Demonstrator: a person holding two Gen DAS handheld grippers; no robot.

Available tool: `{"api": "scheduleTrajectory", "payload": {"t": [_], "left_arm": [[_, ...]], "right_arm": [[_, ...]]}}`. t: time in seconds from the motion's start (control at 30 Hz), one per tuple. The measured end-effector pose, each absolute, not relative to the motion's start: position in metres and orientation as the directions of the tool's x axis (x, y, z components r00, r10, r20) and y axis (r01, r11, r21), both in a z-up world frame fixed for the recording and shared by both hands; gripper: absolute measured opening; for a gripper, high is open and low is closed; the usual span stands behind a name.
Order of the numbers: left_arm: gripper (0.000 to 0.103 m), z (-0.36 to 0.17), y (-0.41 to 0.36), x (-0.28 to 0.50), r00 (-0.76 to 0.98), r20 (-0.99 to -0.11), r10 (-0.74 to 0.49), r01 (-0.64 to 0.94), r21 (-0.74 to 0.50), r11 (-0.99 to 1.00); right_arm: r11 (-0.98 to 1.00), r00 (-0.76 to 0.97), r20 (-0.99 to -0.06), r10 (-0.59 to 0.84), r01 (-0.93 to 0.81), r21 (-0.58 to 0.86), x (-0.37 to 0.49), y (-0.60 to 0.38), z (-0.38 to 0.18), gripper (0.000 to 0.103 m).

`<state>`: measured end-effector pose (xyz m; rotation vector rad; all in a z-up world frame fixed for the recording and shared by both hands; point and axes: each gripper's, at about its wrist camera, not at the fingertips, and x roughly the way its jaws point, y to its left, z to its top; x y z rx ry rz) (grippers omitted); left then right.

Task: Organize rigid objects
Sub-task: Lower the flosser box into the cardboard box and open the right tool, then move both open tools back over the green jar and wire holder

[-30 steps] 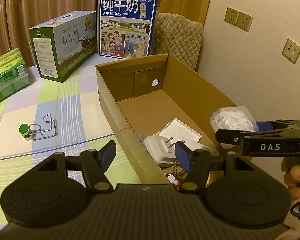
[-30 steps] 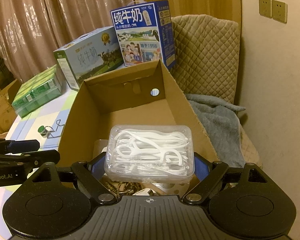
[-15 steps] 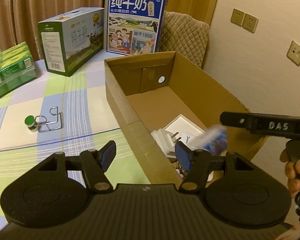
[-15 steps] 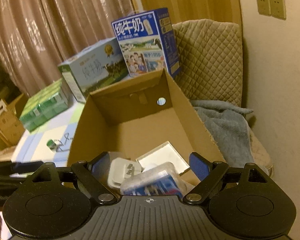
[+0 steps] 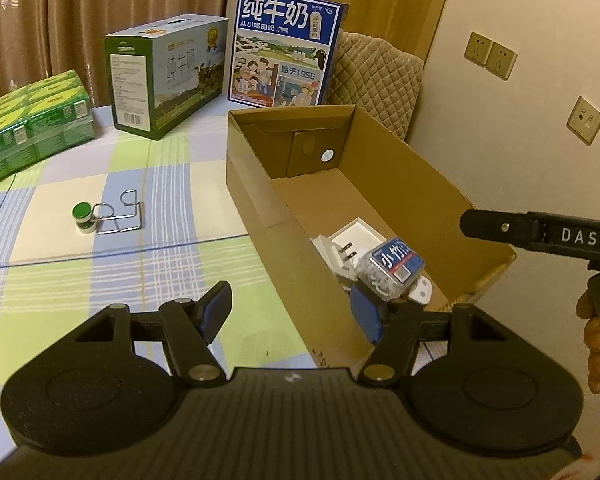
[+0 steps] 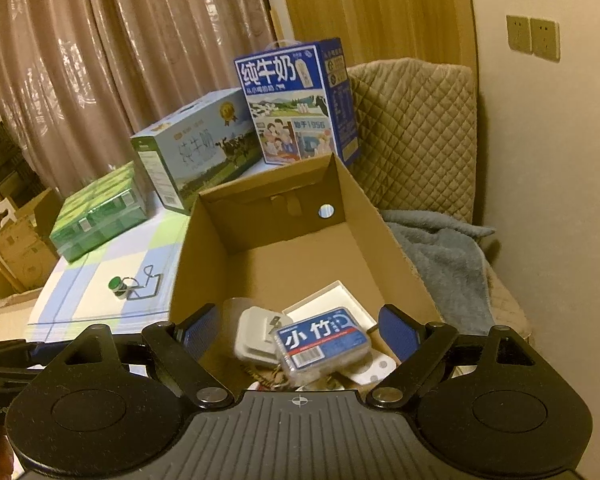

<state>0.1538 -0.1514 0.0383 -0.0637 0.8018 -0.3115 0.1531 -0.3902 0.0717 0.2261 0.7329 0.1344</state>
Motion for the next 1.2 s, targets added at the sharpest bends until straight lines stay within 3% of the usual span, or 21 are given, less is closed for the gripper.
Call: {"api": "scheduleTrajectory", "payload": {"t": [0.73, 1.2], "left_arm": [[0.063, 0.060, -0.082, 0.076, 0.702, -0.663, -0.261, 0.190, -0.179, 0.965], [0.064, 0.053, -0.007, 0.074, 0.736, -0.662, -0.144, 0.066, -0.142, 0.988]], "right_arm": [[0.968, 0.750, -0.618, 0.234, -0.118, 0.223, 0.083, -0.305, 0.101, 0.084], [0.953, 0.724, -0.621, 0.301, -0.202, 0.226, 0.086, -0.248, 0.091, 0.084]]}}
